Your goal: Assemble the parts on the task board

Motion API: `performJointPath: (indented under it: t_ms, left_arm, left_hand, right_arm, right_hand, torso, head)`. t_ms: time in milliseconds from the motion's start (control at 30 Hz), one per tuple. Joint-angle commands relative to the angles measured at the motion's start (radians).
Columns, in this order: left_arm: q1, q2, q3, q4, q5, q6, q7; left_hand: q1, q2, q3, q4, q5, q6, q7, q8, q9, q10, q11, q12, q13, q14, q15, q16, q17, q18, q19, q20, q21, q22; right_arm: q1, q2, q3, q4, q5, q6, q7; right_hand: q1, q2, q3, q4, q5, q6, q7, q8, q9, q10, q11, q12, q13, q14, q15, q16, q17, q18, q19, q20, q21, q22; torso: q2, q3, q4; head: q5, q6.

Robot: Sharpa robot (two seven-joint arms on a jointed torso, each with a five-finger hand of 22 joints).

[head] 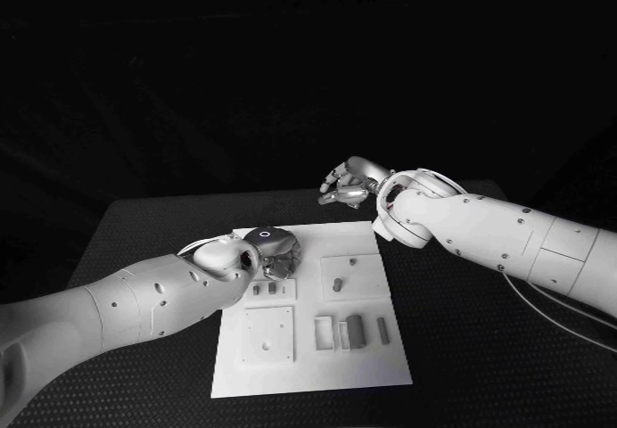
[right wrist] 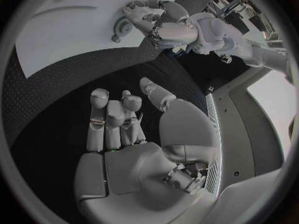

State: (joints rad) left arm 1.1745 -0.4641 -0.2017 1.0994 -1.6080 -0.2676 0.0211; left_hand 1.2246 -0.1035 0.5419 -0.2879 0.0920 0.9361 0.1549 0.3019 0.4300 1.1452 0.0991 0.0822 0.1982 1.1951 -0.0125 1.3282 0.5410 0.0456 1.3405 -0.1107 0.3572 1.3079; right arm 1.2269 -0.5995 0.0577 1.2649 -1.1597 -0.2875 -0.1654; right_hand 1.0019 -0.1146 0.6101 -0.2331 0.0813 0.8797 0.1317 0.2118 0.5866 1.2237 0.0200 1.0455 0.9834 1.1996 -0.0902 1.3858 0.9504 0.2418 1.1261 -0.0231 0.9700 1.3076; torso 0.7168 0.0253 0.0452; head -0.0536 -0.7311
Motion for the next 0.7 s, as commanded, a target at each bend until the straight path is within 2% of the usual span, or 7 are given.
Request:
performJointPath:
  t_ms: [33, 167, 567, 633, 700]
  left_arm:
    - [-0.005, 0.004, -0.002, 0.000, -0.008, 0.027, 0.004]
    - [-0.005, 0.004, -0.002, 0.002, -0.008, 0.044, 0.007]
    - [-0.005, 0.003, -0.004, 0.003, -0.035, 0.072, 0.002]
    - [-0.006, 0.005, -0.006, 0.002, -0.038, 0.079, 0.000]
    - [-0.007, 0.005, -0.013, 0.001, -0.039, 0.079, 0.000]
  left_hand:
    - [-0.001, 0.010, 0.006, -0.001, 0.000, 0.004, -0.001, 0.003, -0.001, 0.011, 0.000, 0.002, -0.002, 0.004, -0.002, 0.007, -0.002, 0.105, 0.004, 0.000, 0.007, 0.021]
    - [-0.001, 0.012, 0.007, -0.001, 0.000, 0.005, -0.001, 0.003, -0.001, 0.015, -0.001, 0.003, -0.001, 0.004, -0.003, 0.007, -0.002, 0.105, 0.004, -0.001, 0.007, 0.021]
    - [-0.002, 0.018, 0.008, -0.002, -0.001, 0.015, -0.004, 0.007, -0.001, 0.041, -0.010, 0.012, 0.004, 0.008, -0.011, 0.008, -0.005, 0.102, 0.005, -0.006, 0.010, 0.021]
    - [-0.003, 0.017, 0.008, -0.002, -0.001, 0.016, -0.005, 0.008, -0.001, 0.042, -0.010, 0.012, 0.004, 0.009, -0.012, 0.008, -0.006, 0.102, 0.004, -0.006, 0.010, 0.021]
    - [-0.003, 0.017, 0.008, -0.002, -0.001, 0.016, -0.005, 0.008, -0.001, 0.042, -0.010, 0.012, 0.004, 0.009, -0.012, 0.008, -0.006, 0.101, 0.004, -0.006, 0.010, 0.021]
  right_arm:
    - [0.000, 0.000, 0.000, 0.002, -0.001, 0.003, 0.007]
    - [0.000, 0.000, 0.000, 0.001, -0.001, 0.004, 0.008]
    - [0.000, 0.000, 0.000, 0.003, -0.001, 0.004, 0.008]
    - [0.000, 0.000, 0.000, 0.003, -0.001, 0.004, 0.008]
    - [0.000, 0.000, 0.000, 0.003, -0.001, 0.004, 0.008]
  right_hand:
    - [-0.008, -0.001, 0.000, 0.006, -0.002, -0.002, 0.004, -0.005, 0.000, -0.005, 0.000, 0.005, 0.001, 0.005, 0.004, -0.004, 0.001, 0.020, 0.000, -0.008, -0.002, 0.011]
    - [-0.008, -0.001, 0.000, 0.006, -0.002, -0.002, 0.004, -0.005, 0.000, -0.005, 0.000, 0.006, 0.001, 0.005, 0.004, -0.004, 0.001, 0.020, 0.000, -0.008, -0.002, 0.011]
    - [-0.008, -0.001, 0.000, 0.006, -0.002, -0.002, 0.004, -0.005, 0.000, -0.005, 0.000, 0.006, 0.001, 0.005, 0.004, -0.004, 0.001, 0.020, 0.000, -0.008, -0.002, 0.011]
    - [-0.008, -0.001, 0.000, 0.006, -0.002, -0.002, 0.004, -0.005, 0.000, -0.005, 0.000, 0.006, 0.001, 0.005, 0.004, -0.004, 0.001, 0.020, 0.000, -0.008, -0.002, 0.011]
    - [-0.008, -0.001, 0.000, 0.006, -0.002, -0.002, 0.004, -0.005, 0.000, -0.005, 0.000, 0.006, 0.001, 0.005, 0.004, -0.004, 0.001, 0.020, 0.000, -0.008, -0.002, 0.011]
  torso:
    - [0.000, 0.0001, 0.0002]
    - [-0.001, 0.0008, 0.0006]
    - [-0.001, -0.0004, 0.0015]
    - [-0.001, -0.0005, 0.0012]
    - [-0.001, -0.0005, 0.0002]
  head:
    - [-0.001, -0.002]
    - [-0.002, -0.004]
    - [-0.003, -0.007]
    - [-0.002, -0.007]
    - [-0.003, -0.007]
